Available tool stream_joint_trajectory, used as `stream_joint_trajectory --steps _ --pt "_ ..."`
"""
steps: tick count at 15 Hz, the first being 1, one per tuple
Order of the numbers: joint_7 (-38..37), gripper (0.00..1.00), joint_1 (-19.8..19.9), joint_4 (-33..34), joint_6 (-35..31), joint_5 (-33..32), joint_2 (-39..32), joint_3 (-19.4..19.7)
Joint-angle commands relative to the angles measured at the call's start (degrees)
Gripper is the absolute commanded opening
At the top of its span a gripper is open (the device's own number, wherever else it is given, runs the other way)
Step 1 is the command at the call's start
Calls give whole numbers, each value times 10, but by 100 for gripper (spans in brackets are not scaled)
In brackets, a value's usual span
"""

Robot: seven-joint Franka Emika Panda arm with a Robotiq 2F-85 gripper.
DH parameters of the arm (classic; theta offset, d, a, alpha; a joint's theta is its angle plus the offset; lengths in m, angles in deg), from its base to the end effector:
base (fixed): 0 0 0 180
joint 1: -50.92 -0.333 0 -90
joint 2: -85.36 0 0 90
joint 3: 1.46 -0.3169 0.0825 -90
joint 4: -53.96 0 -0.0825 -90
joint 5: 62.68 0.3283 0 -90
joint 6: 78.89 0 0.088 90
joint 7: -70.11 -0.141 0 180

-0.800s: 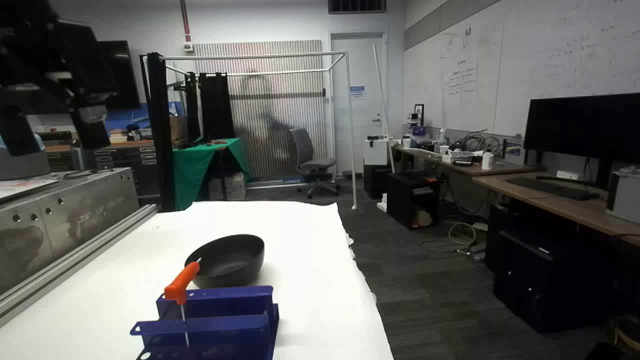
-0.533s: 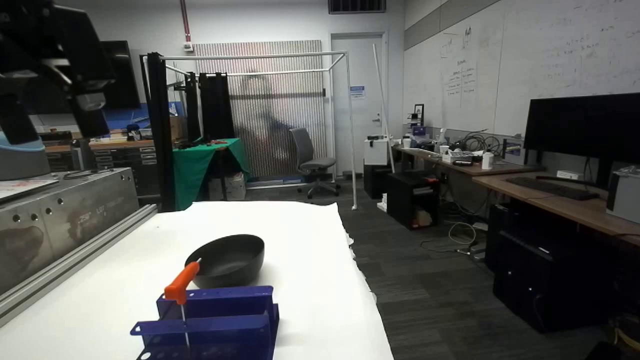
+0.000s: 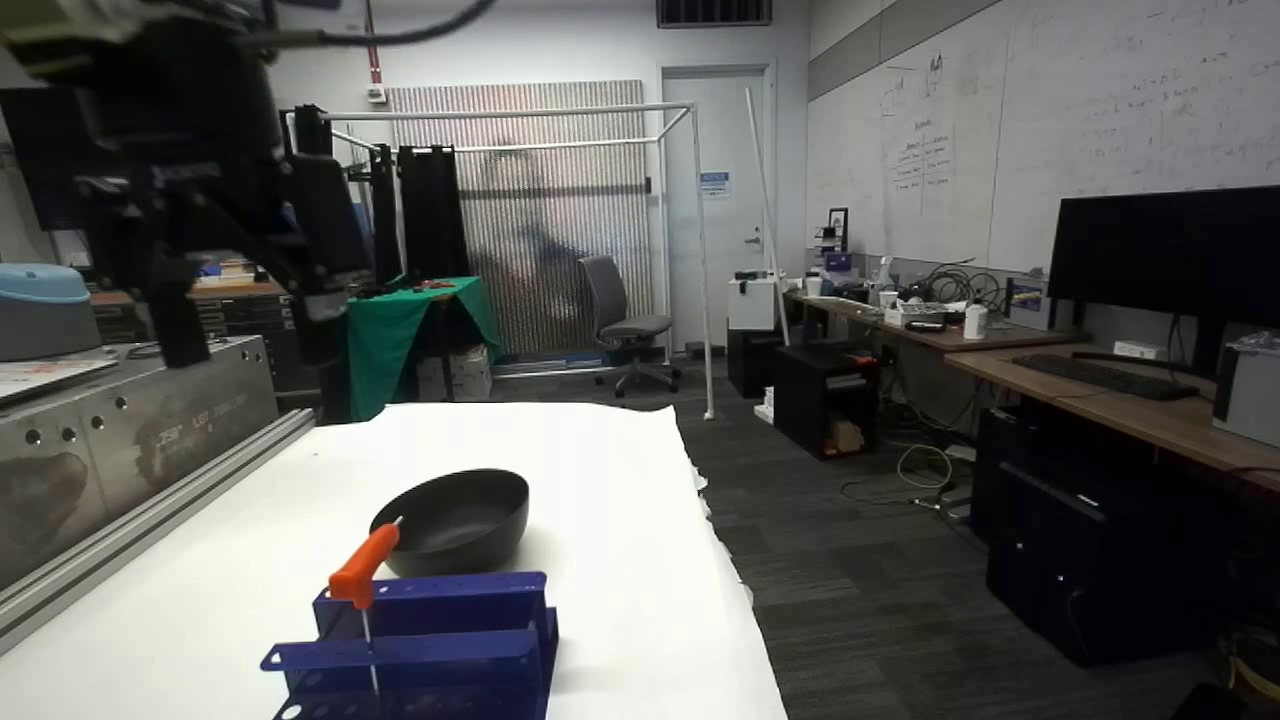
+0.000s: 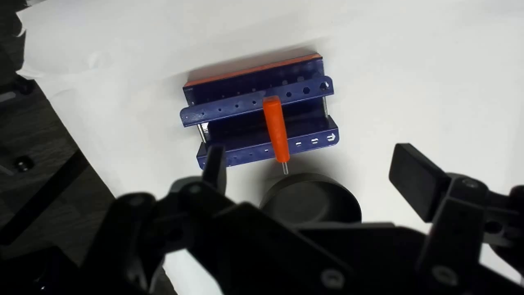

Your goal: Put the orange object inside the black bowl.

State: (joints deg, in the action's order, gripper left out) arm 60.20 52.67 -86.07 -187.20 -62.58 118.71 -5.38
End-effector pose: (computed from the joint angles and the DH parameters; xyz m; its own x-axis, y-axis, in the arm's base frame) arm 0.3247 0.0147 0.4890 0.9888 -0.1452 0.0331 -0.1463 -0.9888 0.0307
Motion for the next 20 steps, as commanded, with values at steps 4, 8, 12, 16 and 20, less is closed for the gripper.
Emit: stream_joint_trajectory --steps 4,8,12,16,20 --pt "92 100 -1 73 -1 6 -172 55" --pt "105 100 -3 74 -10 3 -224 55" --pt "118 100 -2 71 -10 10 -252 57" --pt "133 100 -1 60 -31 24 -263 59" --pt "142 100 -1 57 -46 28 -269 58"
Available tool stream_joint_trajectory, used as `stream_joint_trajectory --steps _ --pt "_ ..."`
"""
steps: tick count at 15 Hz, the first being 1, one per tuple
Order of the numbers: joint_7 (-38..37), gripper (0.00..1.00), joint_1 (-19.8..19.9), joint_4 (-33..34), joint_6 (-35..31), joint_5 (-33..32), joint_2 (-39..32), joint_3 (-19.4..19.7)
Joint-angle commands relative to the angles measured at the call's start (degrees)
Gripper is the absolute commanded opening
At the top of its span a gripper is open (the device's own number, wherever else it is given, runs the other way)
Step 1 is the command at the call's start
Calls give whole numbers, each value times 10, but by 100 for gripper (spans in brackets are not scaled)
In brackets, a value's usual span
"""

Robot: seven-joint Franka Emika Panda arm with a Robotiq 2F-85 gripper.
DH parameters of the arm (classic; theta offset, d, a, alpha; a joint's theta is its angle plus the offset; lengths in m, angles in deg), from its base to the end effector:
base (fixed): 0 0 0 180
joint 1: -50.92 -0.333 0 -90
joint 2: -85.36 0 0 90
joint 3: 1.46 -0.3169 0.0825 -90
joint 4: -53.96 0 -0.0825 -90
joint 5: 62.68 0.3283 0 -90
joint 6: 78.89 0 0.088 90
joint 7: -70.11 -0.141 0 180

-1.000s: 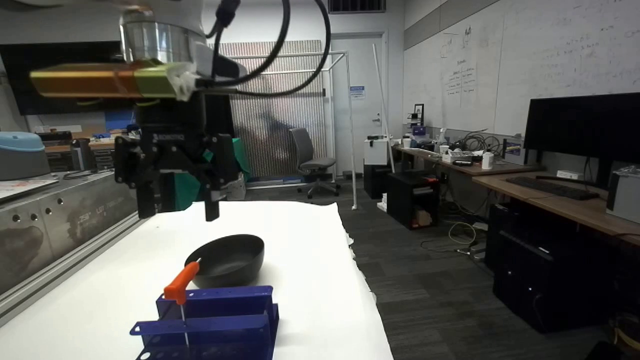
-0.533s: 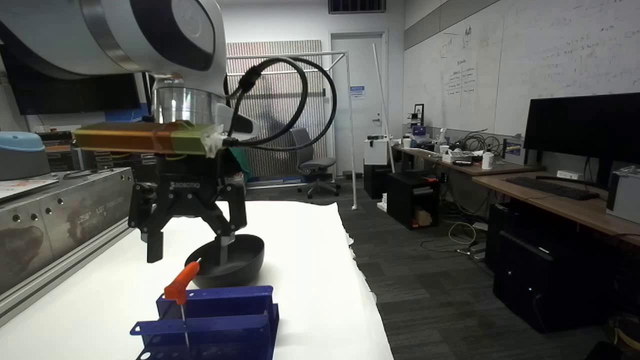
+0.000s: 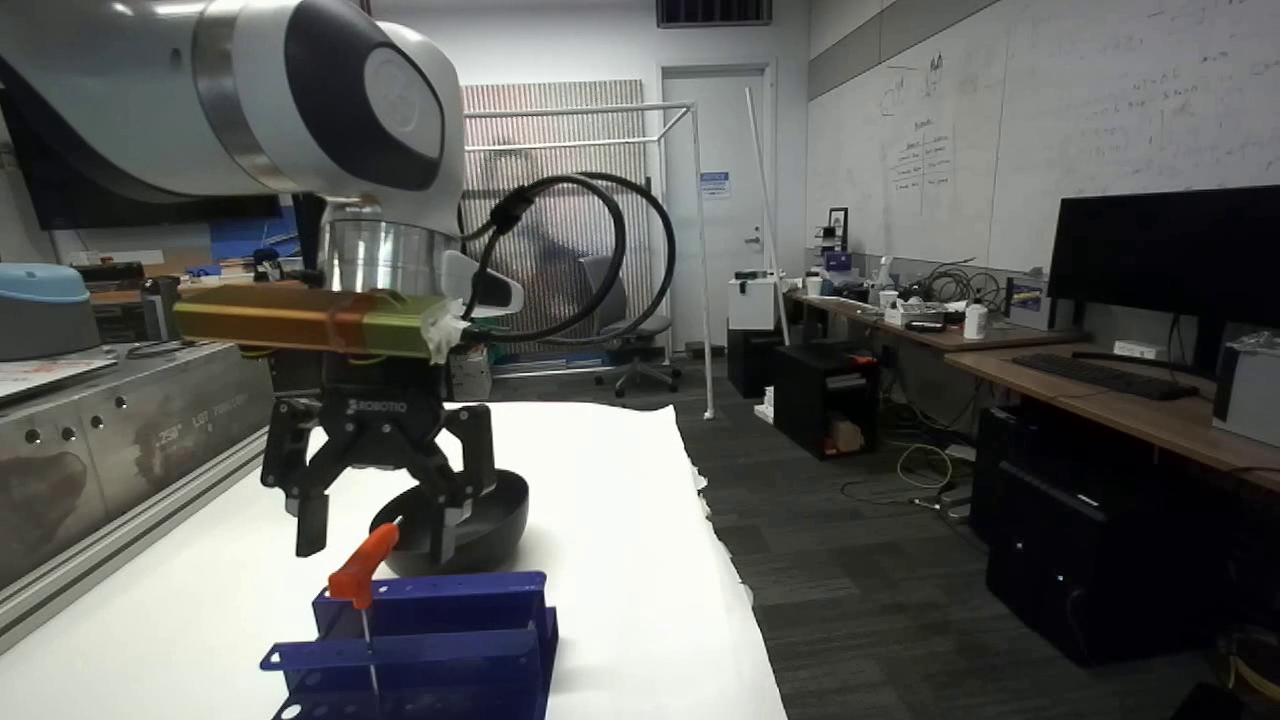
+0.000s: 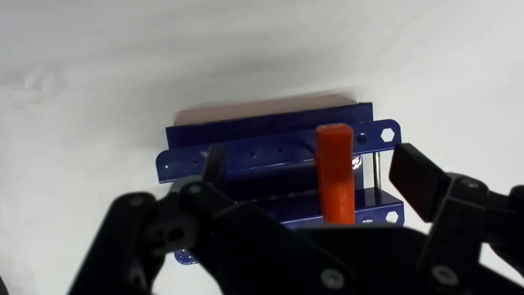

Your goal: Put the orange object inside the black bowl.

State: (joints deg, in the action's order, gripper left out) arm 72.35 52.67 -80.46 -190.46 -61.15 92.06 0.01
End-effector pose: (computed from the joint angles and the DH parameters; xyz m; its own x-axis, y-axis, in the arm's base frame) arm 0.4000 -0.0199 0.3619 0.9605 -0.0237 -0.2772 -0.0348 -0.9988 -0.0350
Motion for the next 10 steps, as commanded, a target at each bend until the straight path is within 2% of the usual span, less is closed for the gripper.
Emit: stream_joint_trajectory --steps 1,2,3,10 --pt "23 100 -2 -1 -20 13 -5 3" --pt "23 75 -2 -2 -24 12 -6 3" --pt "25 75 -2 -4 -31 11 -7 2" --pt "43 20 -3 -11 -33 18 -11 3"
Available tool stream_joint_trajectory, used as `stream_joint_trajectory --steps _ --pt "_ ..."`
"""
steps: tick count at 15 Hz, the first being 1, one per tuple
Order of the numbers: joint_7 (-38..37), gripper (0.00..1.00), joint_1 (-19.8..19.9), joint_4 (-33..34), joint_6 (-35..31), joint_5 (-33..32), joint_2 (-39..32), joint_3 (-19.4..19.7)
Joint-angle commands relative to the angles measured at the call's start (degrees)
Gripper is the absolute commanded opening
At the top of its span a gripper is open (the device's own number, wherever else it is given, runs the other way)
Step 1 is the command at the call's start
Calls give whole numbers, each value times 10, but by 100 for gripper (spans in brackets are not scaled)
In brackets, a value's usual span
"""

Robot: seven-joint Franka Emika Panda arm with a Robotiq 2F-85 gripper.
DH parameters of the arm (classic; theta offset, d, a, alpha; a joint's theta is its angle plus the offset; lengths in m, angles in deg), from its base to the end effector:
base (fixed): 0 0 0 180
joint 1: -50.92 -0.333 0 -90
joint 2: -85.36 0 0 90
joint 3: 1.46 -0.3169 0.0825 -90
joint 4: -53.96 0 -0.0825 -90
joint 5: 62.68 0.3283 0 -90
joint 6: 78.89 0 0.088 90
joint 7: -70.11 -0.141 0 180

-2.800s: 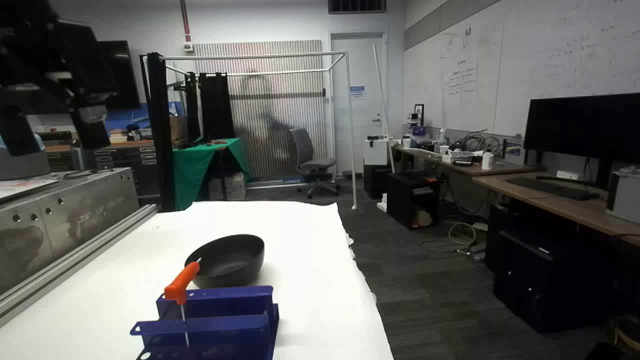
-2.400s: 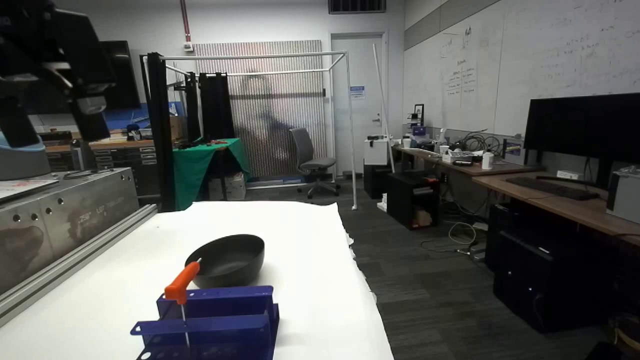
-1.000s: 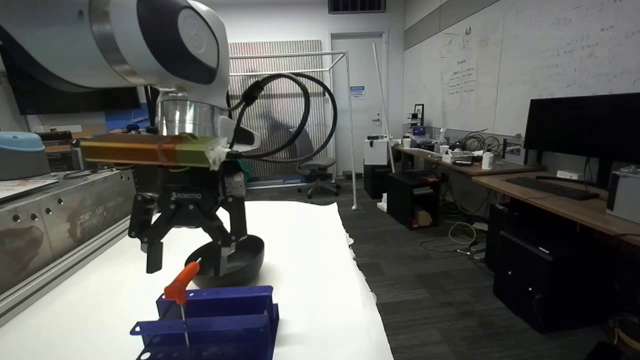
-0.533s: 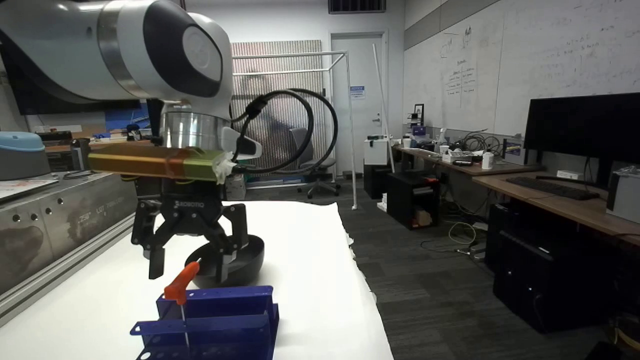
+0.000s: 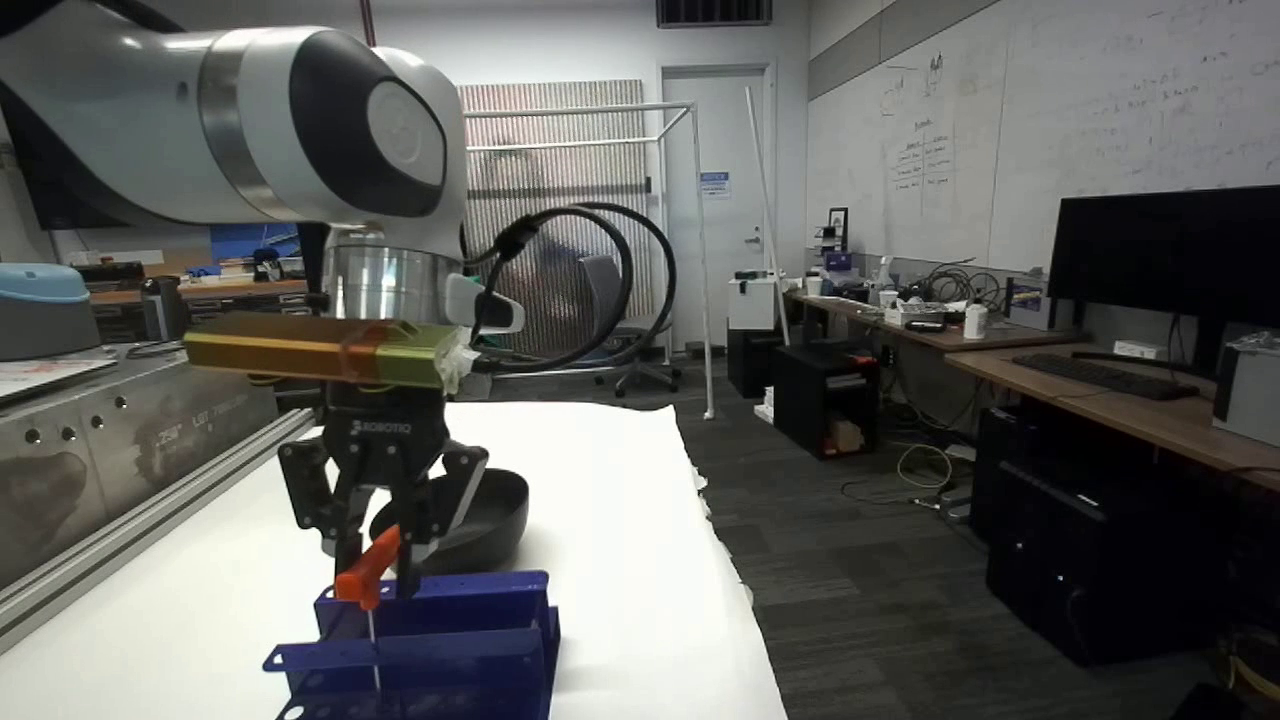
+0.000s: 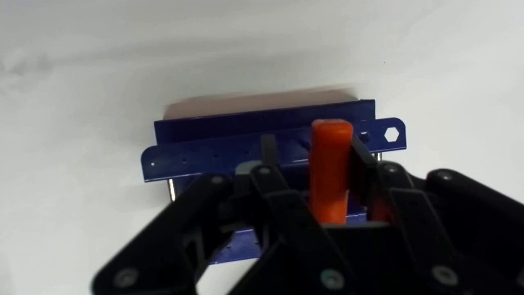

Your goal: Put the orange object inside the black bowl.

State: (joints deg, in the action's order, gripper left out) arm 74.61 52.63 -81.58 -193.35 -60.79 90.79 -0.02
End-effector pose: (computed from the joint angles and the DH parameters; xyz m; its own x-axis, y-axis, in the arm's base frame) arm 0.4027 -0.0191 0.3484 0.9636 0.0126 -0.2670 -0.0004 -0.9988 -0.0487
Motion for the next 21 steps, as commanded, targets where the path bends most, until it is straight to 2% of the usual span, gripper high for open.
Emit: stream_joint_trajectory --steps 1,3,4,12,15,21 --pt "22 14 -3 2 -2 21 5 3" --pt "12 11 -4 4 0 25 18 1" --pt "5 15 -4 7 3 18 28 0" --pt "-54 15 3 93 25 45 101 9" --pt "-55 15 3 116 10 100 94 24" --pt "-25 13 -2 90 -116 286 27 52"
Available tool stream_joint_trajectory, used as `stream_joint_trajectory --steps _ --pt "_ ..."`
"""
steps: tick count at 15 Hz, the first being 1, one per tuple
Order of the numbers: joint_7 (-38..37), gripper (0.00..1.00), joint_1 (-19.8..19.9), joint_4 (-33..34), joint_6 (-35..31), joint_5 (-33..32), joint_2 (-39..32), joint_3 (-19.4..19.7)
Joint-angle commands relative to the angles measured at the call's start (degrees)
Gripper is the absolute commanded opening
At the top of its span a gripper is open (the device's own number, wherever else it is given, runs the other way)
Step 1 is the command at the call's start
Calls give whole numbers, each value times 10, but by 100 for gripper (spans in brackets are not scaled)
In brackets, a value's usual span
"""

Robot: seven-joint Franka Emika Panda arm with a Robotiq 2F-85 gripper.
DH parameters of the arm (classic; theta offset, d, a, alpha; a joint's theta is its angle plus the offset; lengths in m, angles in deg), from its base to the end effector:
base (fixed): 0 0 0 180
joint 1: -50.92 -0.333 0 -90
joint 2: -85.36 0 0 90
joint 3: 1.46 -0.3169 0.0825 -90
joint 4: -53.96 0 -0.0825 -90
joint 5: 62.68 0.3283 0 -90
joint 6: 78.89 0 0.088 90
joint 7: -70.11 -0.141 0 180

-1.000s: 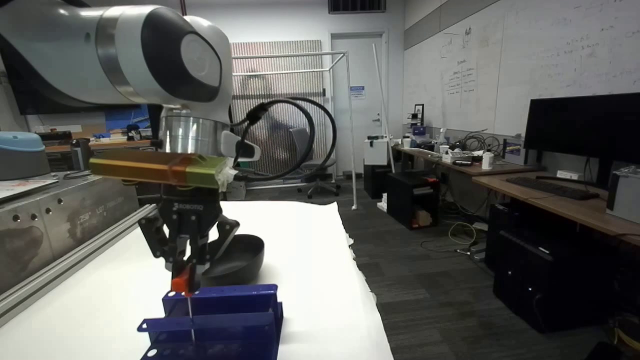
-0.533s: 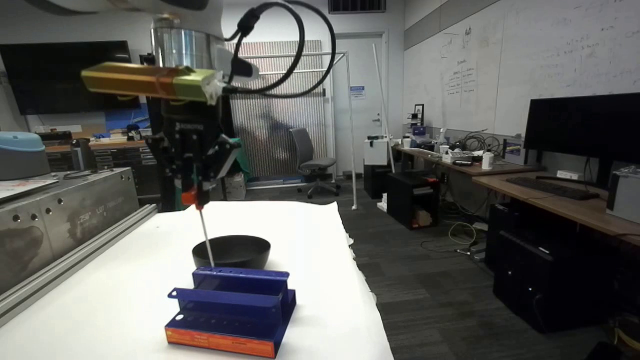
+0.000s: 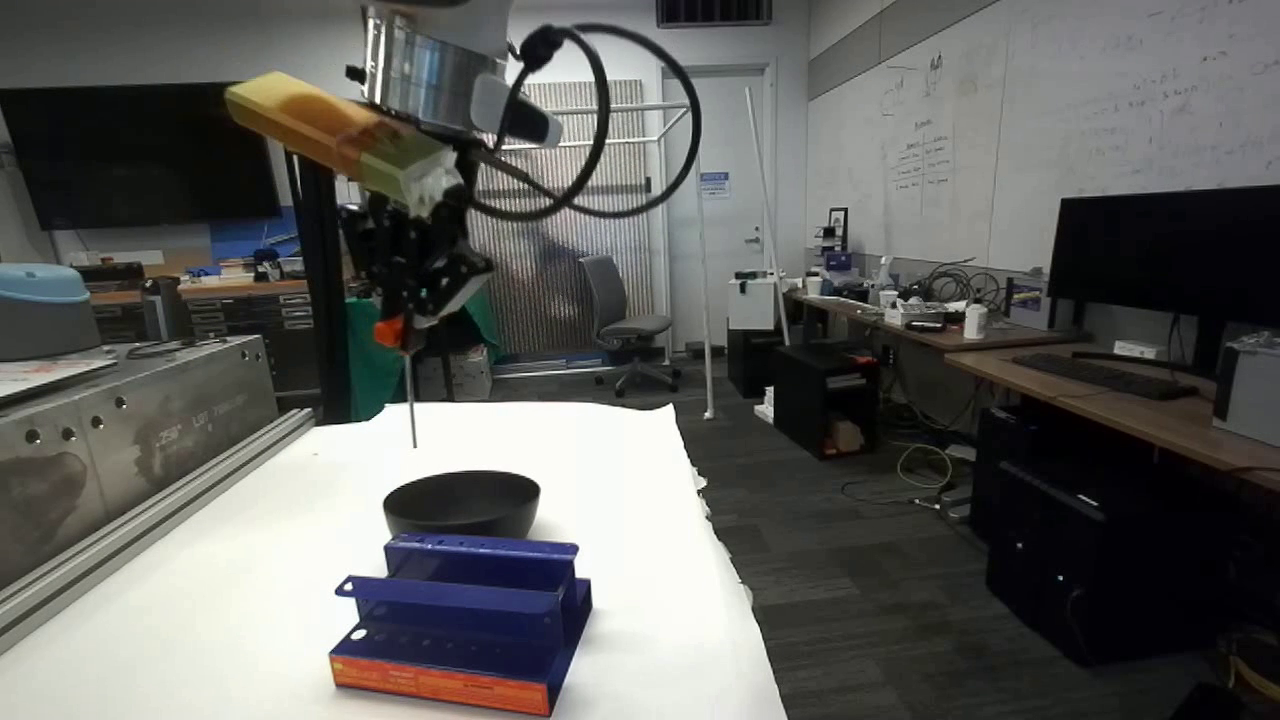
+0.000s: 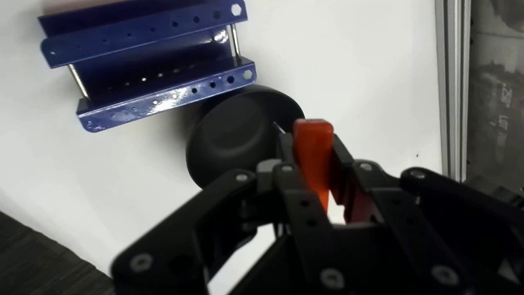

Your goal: Put the orange object inside the black bowl.

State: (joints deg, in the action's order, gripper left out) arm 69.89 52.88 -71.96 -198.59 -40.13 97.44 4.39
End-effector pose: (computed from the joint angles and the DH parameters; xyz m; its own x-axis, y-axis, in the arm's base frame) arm 0.4521 -0.0336 0.4773 0.9441 -0.3240 0.0609 -0.2800 -0.8856 -0.3705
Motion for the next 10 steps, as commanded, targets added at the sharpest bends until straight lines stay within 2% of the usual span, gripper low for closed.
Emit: stream_joint_trajectory --steps 1,6,10 --pt "35 13 -6 -9 -81 104 -56 8" --pt "111 13 -7 -20 -191 235 -144 -17" --pt "147 13 -1 -12 -236 286 -199 -39"
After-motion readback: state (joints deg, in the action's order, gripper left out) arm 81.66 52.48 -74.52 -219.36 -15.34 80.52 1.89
